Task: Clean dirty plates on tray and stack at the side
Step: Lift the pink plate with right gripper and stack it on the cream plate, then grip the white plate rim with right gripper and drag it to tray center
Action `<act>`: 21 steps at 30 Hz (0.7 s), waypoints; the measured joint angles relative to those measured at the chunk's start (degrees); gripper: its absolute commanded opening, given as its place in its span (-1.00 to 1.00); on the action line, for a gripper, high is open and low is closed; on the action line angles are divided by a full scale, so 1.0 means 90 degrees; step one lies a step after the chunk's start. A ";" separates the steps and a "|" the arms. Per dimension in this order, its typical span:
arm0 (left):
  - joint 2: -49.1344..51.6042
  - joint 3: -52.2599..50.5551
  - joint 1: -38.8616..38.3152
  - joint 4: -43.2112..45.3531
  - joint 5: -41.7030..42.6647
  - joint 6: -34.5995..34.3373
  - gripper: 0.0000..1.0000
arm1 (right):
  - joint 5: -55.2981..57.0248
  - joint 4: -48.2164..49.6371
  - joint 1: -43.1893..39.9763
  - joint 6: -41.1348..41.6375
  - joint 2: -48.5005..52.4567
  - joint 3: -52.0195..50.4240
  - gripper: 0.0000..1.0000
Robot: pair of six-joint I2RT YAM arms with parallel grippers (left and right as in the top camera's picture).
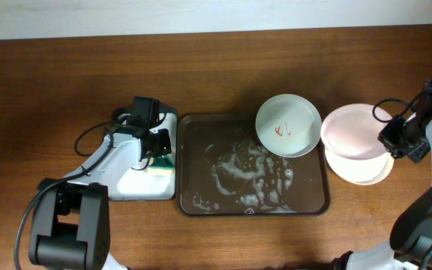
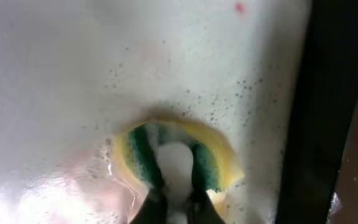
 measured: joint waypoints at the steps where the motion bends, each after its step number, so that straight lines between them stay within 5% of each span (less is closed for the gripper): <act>1: 0.0000 0.0000 0.0000 -0.0002 0.0000 -0.0010 -1.00 | 0.0075 -0.0032 0.0000 -0.0002 0.0049 0.0000 -0.92; 6: 0.0000 0.0002 0.0000 -0.0039 -0.0002 -0.0017 -1.00 | 0.0233 -0.0104 -0.0010 0.0000 0.0168 0.0000 -0.90; 7: 0.0000 0.0010 0.0000 -0.0063 -0.0002 -0.0017 -0.70 | 0.0253 -0.0117 -0.0010 0.0000 0.0168 0.0000 -0.78; 8: 0.0000 0.0017 0.0000 -0.0083 -0.0002 -0.0017 0.08 | 0.0274 -0.0146 -0.0012 0.0002 0.0168 0.0000 -0.60; 9: -0.0002 0.0029 0.0000 -0.0121 0.0000 -0.0036 0.43 | 0.0306 -0.0172 -0.0012 -0.0019 0.0170 0.0000 -0.51; 15: -0.0304 0.0041 0.0002 -0.0590 -0.0005 -0.0022 0.55 | 0.0279 -0.0236 -0.0022 -0.0022 0.0170 0.0000 -0.35; 21: -0.0818 0.0049 0.0000 -0.1236 -0.0002 -0.0010 0.74 | -0.1202 -0.0202 0.0017 -0.0561 0.0172 0.0000 -0.18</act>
